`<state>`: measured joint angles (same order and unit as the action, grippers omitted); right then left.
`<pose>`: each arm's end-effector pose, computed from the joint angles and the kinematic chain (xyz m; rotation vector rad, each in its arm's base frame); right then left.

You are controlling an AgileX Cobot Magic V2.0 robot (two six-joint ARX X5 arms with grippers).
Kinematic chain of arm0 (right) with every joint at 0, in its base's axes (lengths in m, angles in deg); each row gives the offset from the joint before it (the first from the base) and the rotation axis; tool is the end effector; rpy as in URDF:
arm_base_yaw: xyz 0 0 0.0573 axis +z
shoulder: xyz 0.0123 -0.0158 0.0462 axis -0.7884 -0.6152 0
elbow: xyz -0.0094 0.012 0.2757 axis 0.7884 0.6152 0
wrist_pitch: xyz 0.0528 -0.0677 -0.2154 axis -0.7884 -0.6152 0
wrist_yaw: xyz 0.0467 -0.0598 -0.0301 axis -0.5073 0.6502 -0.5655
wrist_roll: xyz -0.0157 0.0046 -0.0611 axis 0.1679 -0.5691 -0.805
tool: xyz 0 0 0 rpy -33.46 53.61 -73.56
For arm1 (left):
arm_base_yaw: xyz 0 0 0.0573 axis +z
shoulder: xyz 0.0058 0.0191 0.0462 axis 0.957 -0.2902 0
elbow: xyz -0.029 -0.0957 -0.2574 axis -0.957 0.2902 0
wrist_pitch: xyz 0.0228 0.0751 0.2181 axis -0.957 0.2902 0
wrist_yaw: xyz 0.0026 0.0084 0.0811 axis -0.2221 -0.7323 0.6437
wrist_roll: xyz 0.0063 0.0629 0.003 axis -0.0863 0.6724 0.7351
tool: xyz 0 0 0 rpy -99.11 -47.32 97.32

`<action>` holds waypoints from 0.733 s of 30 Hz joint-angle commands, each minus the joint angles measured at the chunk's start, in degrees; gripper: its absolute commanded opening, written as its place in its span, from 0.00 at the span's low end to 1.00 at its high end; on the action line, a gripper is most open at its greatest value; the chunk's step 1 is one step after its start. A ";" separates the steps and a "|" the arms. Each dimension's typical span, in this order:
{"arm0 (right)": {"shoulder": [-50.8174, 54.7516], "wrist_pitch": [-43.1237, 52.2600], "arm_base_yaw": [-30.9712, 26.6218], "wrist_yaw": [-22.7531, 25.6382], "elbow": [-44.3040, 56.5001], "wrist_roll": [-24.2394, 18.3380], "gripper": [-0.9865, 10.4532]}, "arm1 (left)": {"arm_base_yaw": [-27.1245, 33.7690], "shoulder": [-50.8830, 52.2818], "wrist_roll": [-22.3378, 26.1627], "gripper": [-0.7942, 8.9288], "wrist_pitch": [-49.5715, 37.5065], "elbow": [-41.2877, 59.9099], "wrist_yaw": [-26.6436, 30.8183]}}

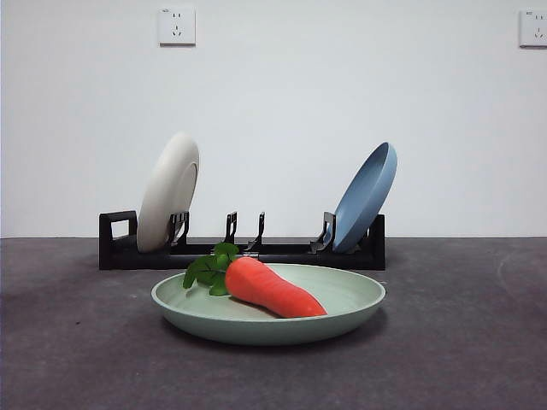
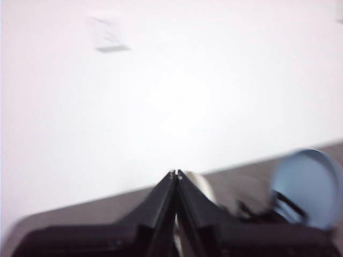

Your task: Take the green plate from the plate rack,put the plate on the table,take the carrot from the table,put the carrot in the plate

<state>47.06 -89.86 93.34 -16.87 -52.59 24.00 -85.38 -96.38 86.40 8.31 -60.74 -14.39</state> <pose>0.0606 0.0576 0.3210 -0.1319 0.8266 0.6935 0.0757 -0.0152 0.3746 0.0840 -0.1126 -0.1782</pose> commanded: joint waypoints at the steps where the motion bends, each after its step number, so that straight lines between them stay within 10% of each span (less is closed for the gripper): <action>1: 0.07 0.15 0.13 0.17 0.35 -0.09 0.09 | 3.89 5.53 1.09 0.08 -4.59 9.35 -0.37; 22: 0.09 0.15 0.13 0.17 0.35 -0.09 0.09 | 8.61 26.84 -5.38 0.08 -8.41 46.62 -0.59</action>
<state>47.06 -89.86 93.34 -16.87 -52.59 24.00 -76.92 -69.87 82.73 0.33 -14.62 -14.85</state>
